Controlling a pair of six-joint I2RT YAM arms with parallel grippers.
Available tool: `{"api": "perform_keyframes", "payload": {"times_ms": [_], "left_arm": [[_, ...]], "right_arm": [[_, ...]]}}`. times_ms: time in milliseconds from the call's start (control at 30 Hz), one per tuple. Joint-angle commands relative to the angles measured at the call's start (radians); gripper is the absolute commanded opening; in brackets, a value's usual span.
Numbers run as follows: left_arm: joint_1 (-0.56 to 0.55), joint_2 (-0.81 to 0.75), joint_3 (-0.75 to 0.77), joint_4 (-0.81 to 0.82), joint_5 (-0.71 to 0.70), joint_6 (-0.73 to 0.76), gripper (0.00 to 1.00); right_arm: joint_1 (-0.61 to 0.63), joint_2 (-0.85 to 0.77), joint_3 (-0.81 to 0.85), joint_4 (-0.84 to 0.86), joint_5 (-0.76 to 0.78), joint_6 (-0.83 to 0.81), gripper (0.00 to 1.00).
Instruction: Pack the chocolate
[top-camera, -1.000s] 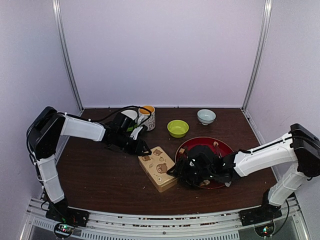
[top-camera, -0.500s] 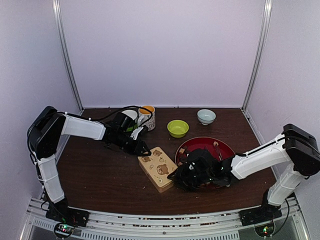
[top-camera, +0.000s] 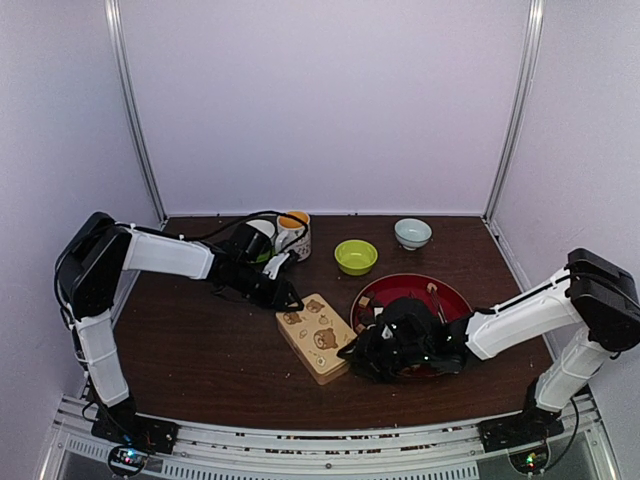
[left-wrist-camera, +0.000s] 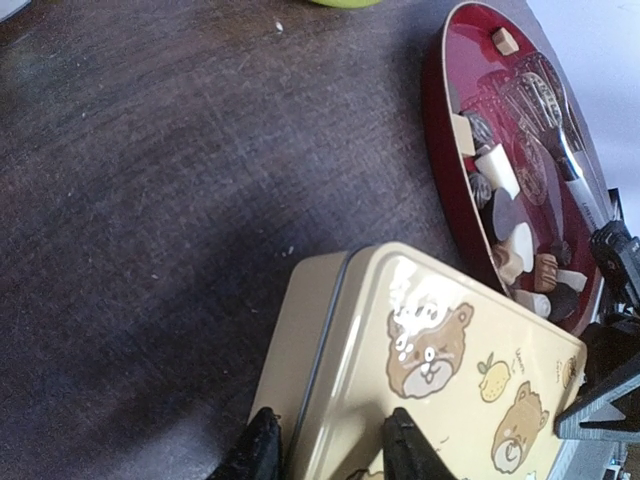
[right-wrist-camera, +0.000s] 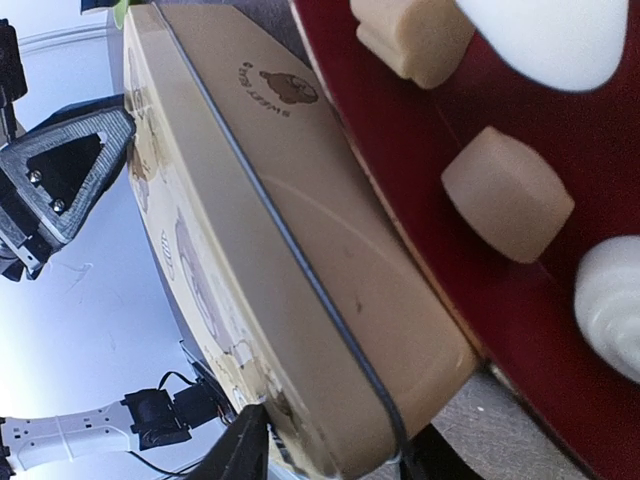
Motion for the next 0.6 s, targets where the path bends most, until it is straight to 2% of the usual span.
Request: {"api": "perform_keyframes", "payload": {"times_ms": [0,67,167,400,567], "left_arm": [[-0.072,0.053,0.008,-0.082,-0.019,0.007,0.35],[-0.069,0.056,0.011,-0.087,-0.031,0.012,0.35],[-0.065,0.058,0.011,-0.082,-0.032,0.014,0.35],[-0.064,0.058,0.019,-0.080,-0.028,0.018,0.34],[-0.064,0.058,0.019,-0.083,-0.028,0.018,0.35]], "right_arm": [[-0.052,-0.051,-0.014,0.008,0.125,-0.084,0.52],[-0.053,-0.093,-0.010,-0.036,0.149,-0.125,0.59],[-0.057,-0.143,0.020,-0.157,0.188,-0.199,0.60],[-0.104,-0.125,0.017,-0.143,0.112,-0.263,0.45],[-0.099,-0.077,0.034,-0.118,0.018,-0.277,0.45]]}}
